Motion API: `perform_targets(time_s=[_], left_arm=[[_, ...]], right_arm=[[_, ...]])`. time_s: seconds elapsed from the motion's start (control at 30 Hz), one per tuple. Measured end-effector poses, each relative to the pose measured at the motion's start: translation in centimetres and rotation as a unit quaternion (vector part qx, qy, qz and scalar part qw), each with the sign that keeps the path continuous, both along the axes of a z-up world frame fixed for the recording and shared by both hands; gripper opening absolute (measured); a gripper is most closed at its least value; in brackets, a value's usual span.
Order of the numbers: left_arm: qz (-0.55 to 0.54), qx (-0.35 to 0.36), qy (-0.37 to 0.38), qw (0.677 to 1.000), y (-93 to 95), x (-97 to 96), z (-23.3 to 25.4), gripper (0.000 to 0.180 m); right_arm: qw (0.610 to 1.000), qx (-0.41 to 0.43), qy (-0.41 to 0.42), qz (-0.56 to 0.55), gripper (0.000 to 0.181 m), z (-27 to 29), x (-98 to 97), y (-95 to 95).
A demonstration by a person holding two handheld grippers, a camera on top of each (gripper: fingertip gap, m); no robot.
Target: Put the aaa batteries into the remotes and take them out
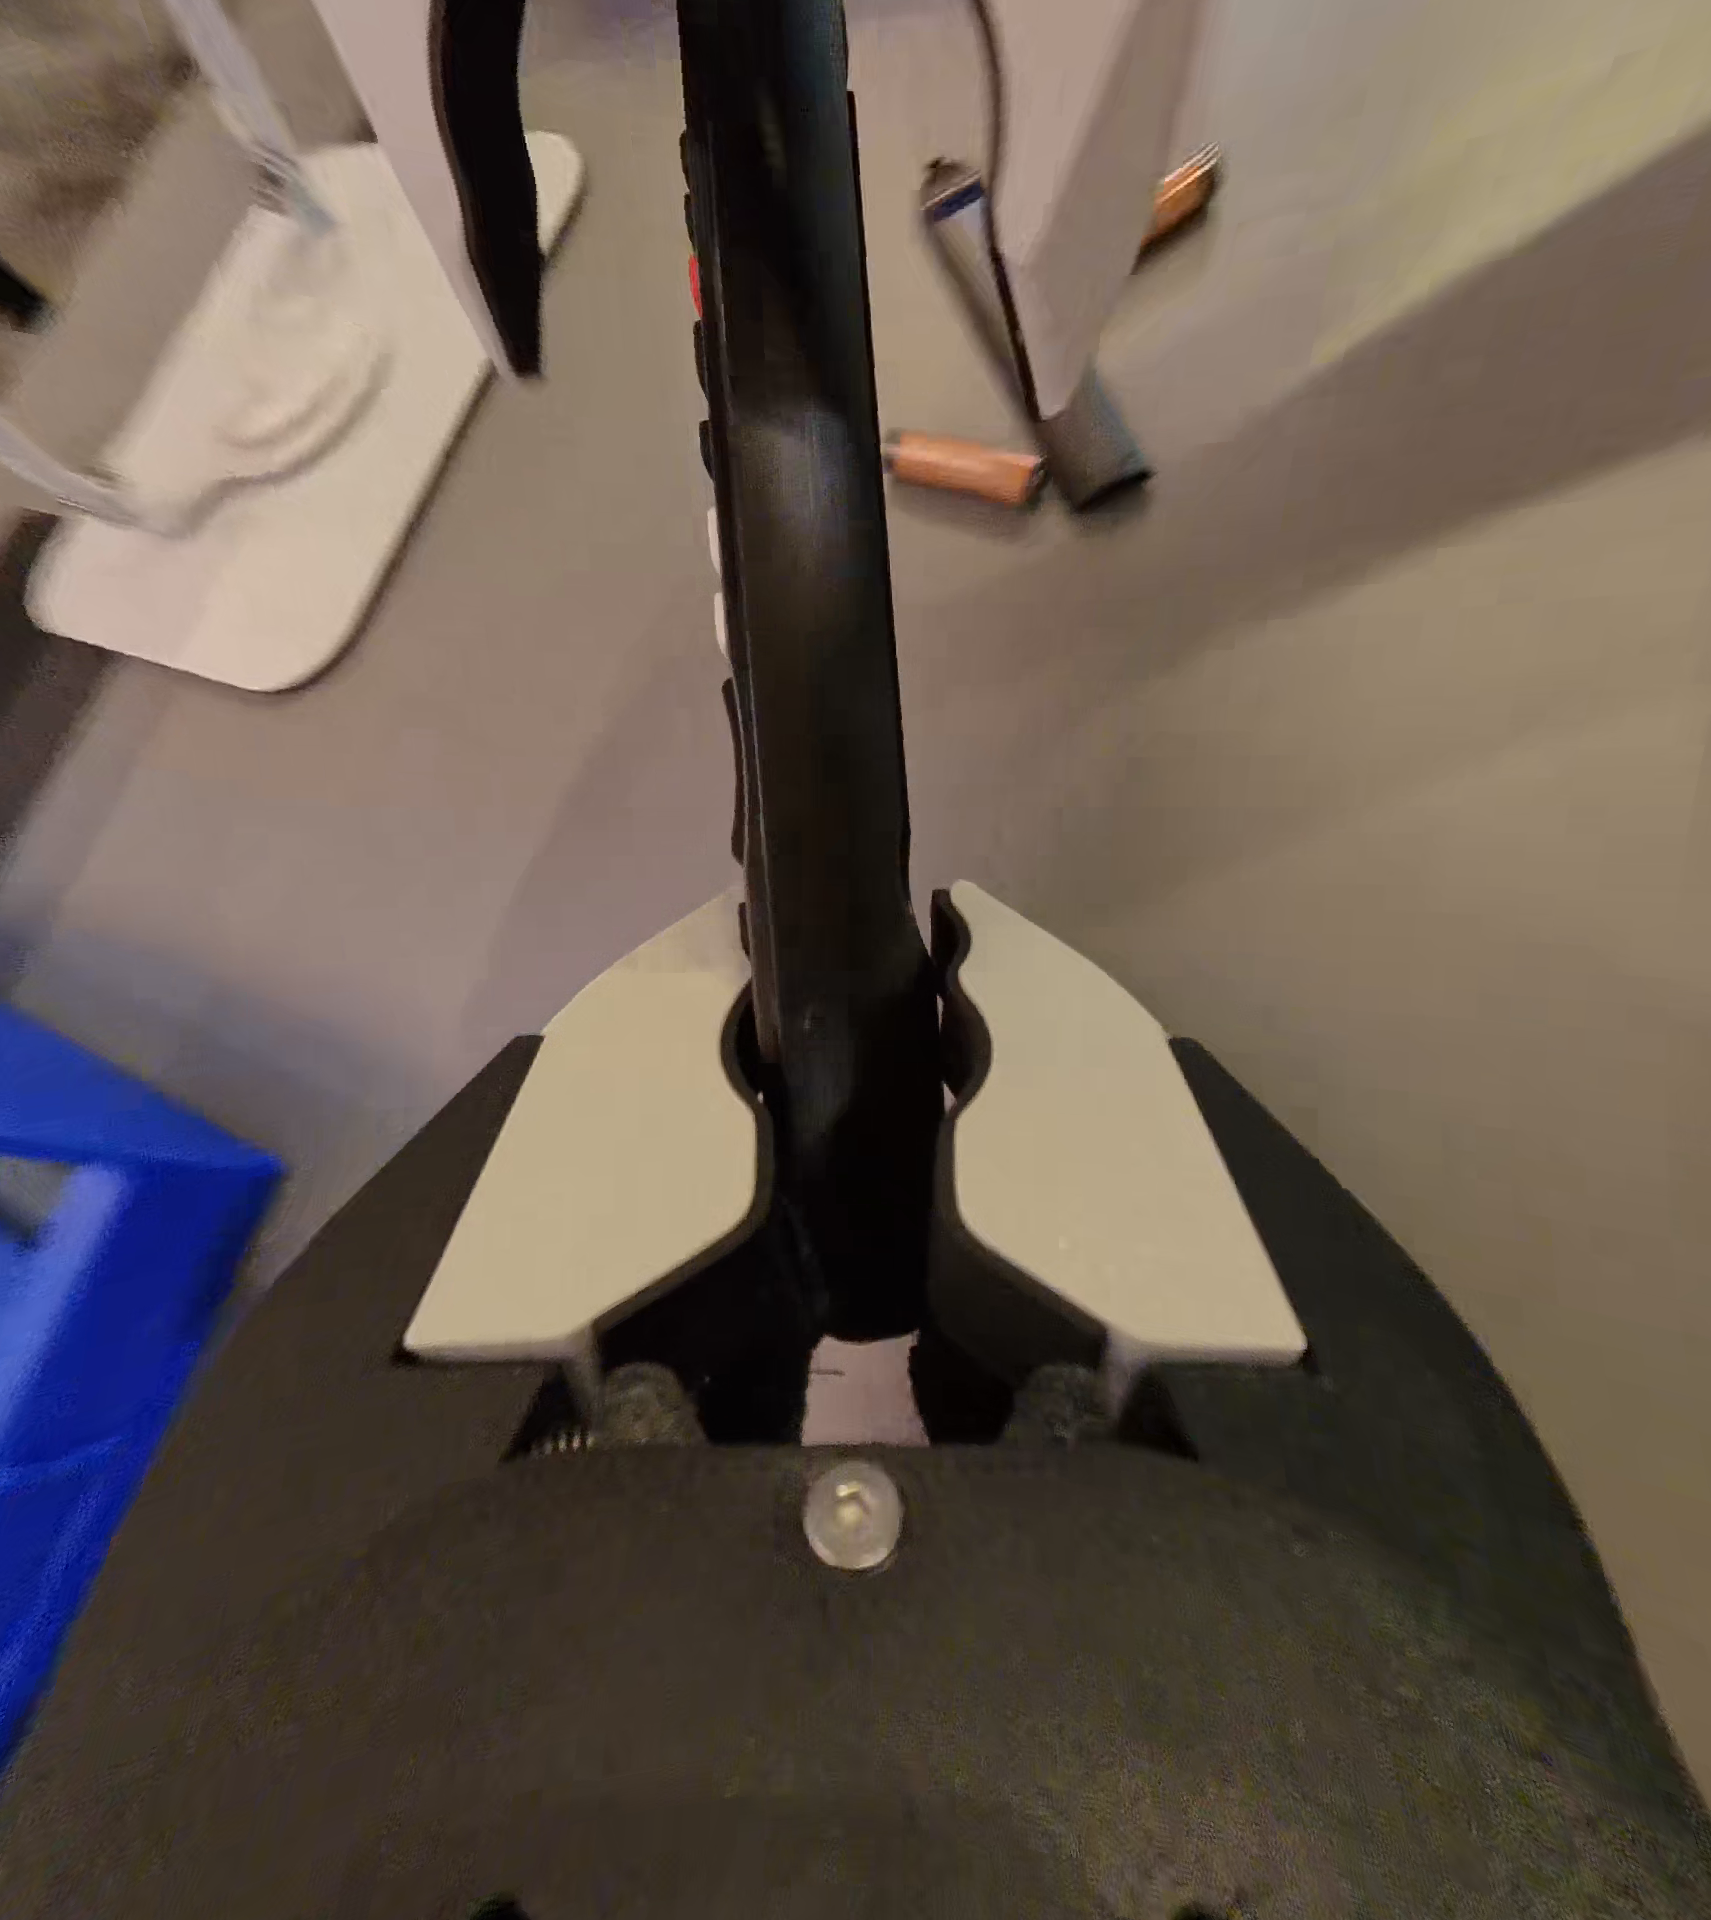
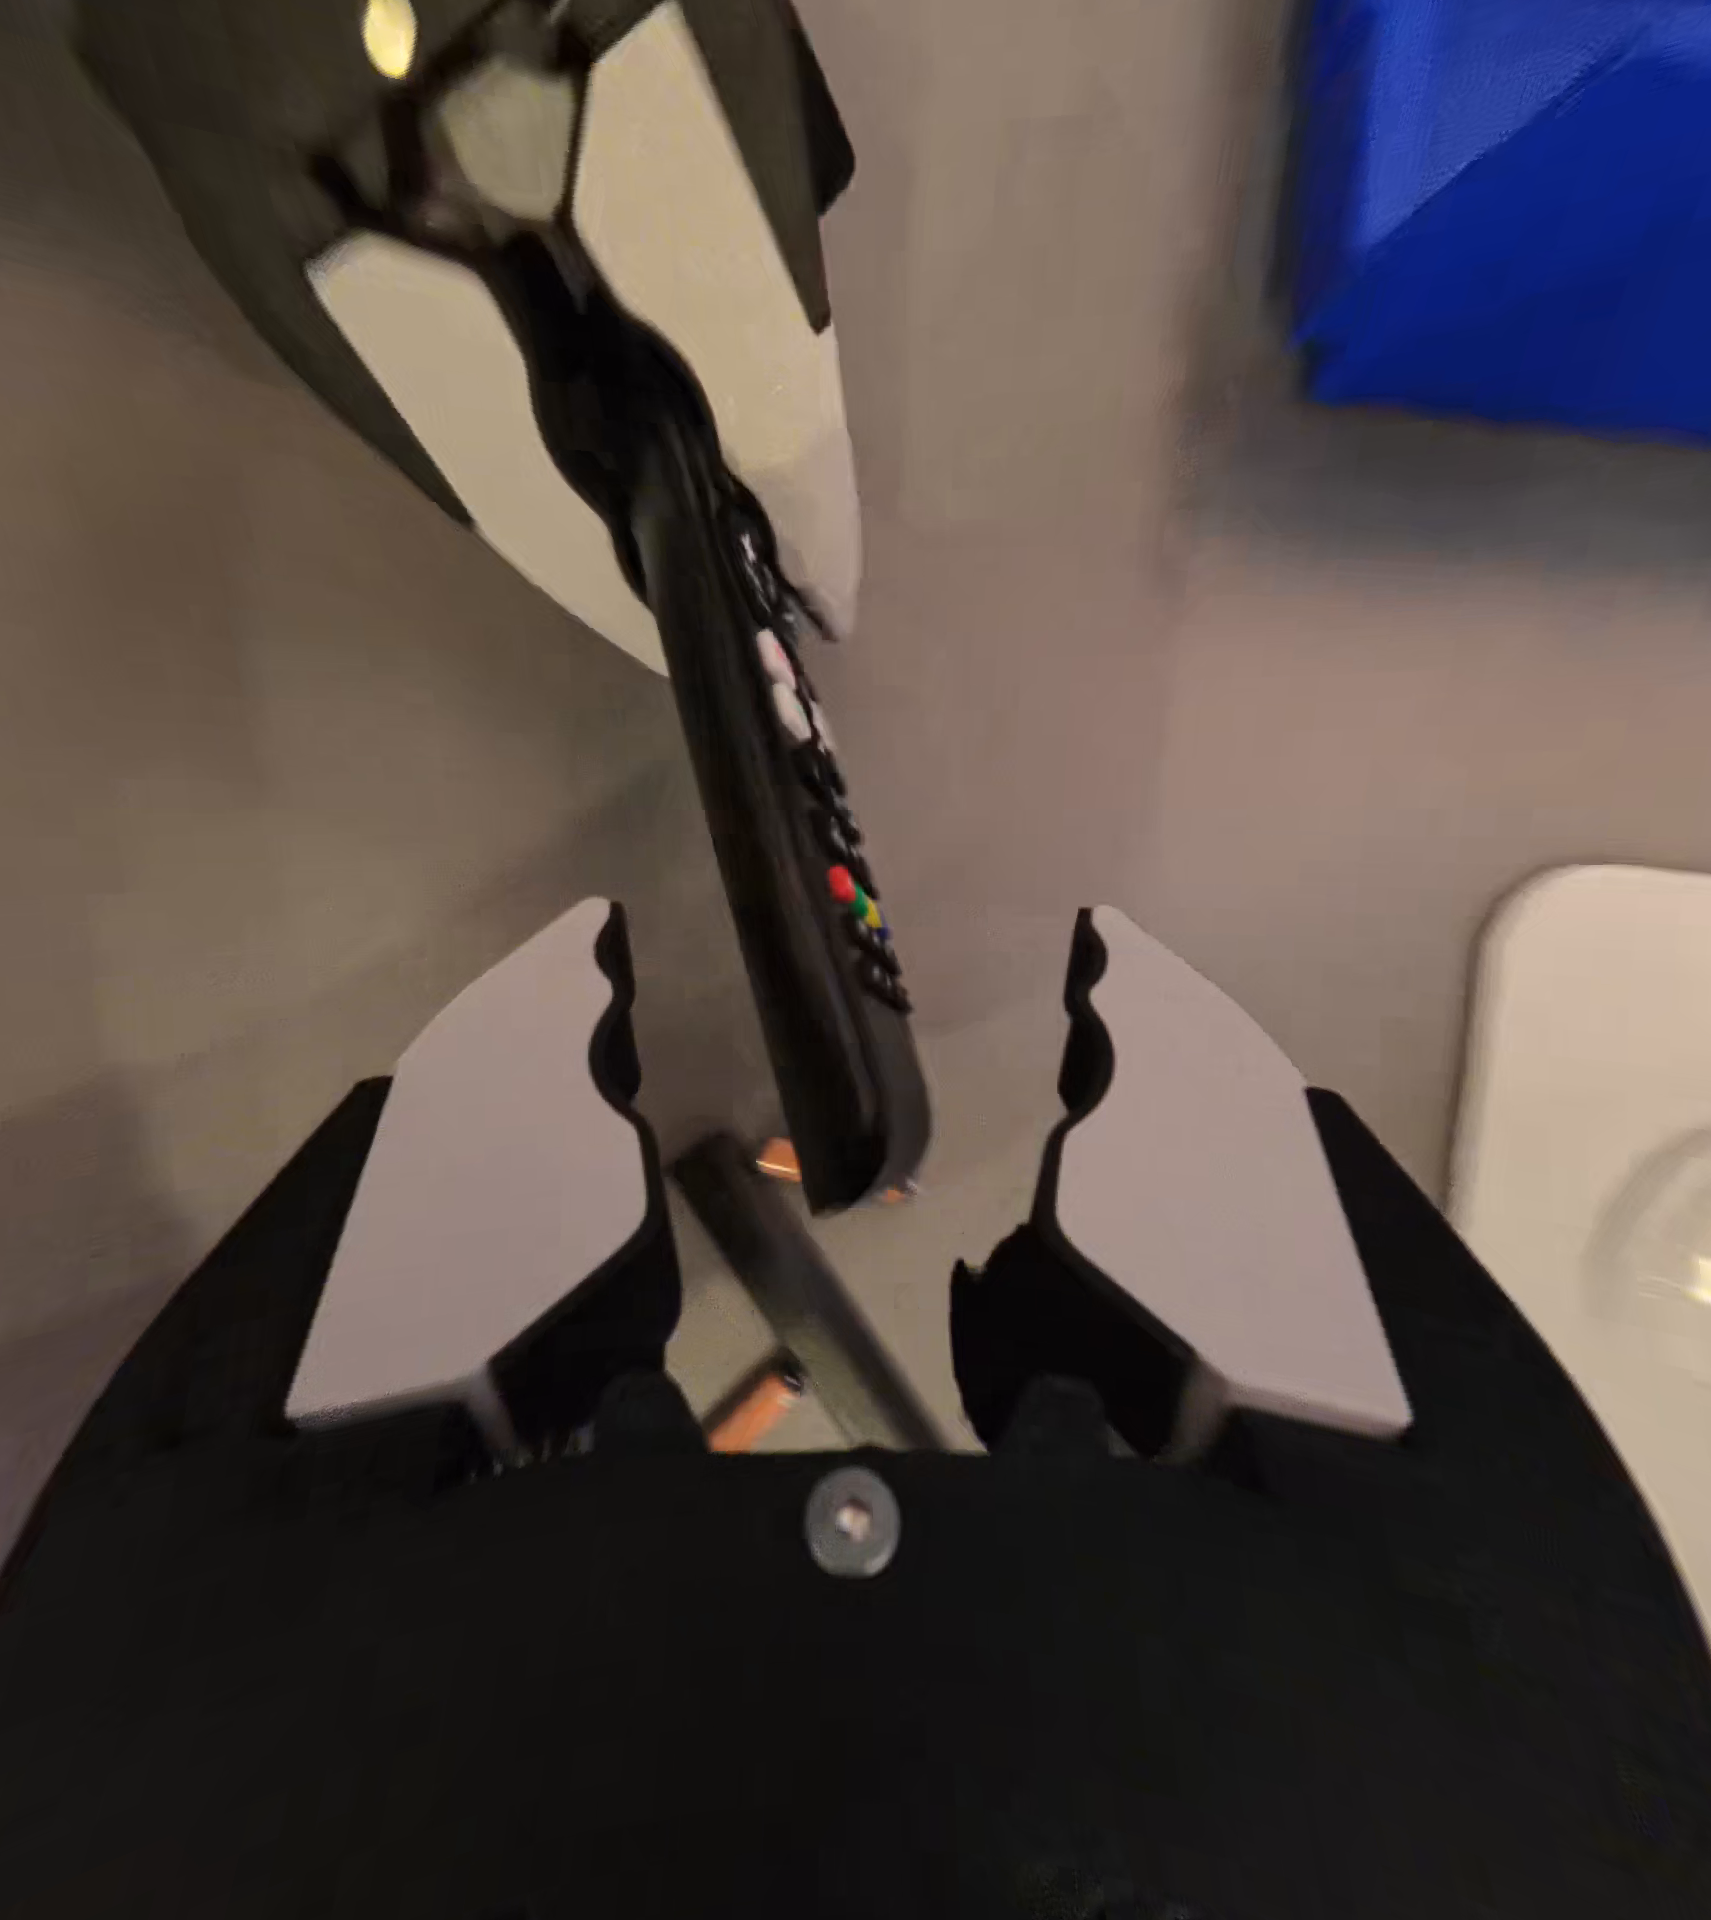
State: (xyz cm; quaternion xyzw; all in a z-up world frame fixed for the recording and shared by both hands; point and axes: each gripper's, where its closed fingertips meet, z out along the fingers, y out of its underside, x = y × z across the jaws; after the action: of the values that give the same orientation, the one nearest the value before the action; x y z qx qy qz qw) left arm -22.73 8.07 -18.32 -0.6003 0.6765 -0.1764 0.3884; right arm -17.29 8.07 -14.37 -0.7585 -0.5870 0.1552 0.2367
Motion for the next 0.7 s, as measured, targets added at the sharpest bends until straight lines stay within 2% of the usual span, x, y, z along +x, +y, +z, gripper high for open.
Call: perform_targets(time_s=[0.13, 0.2, 0.33, 0.37, 0.5, 0.7], left_arm=[[-0.055, -0.196, 0.011, 0.979, -2.7, 0.4, 0.8, 0.029], [-0.077, -0.277, 0.023, 0.958, -3.8, 0.5, 1.2, 0.029], [-0.107, -0.390, 0.027, 0.914, -5.4, 1.4, 2.0, 0.029], [-0.112, -0.408, 0.029, 0.905, -5.7, 1.6, 2.0, 0.029], [-0.123, -0.435, 0.040, 0.891, -6.0, 2.0, 1.8, 0.029], [-0.137, -0.432, 0.034, 0.890, -5.8, 2.8, 2.0, 0.039]], right_arm=[[0.972, 0.208, -0.096, 0.041, 0.086, 1.1, 1.1, -0.6], [0.958, 0.244, -0.139, 0.053, 0.084, 0.5, 1.4, -0.9], [0.916, 0.312, -0.235, 0.091, 0.059, -0.8, 2.2, -0.9], [0.908, 0.324, -0.247, 0.096, 0.053, -0.8, 2.3, -0.8], [0.904, 0.331, -0.255, 0.096, 0.051, -1.6, 2.8, -0.9], [0.947, 0.245, -0.198, 0.066, 0.051, -2.5, 3.4, -1.9]])
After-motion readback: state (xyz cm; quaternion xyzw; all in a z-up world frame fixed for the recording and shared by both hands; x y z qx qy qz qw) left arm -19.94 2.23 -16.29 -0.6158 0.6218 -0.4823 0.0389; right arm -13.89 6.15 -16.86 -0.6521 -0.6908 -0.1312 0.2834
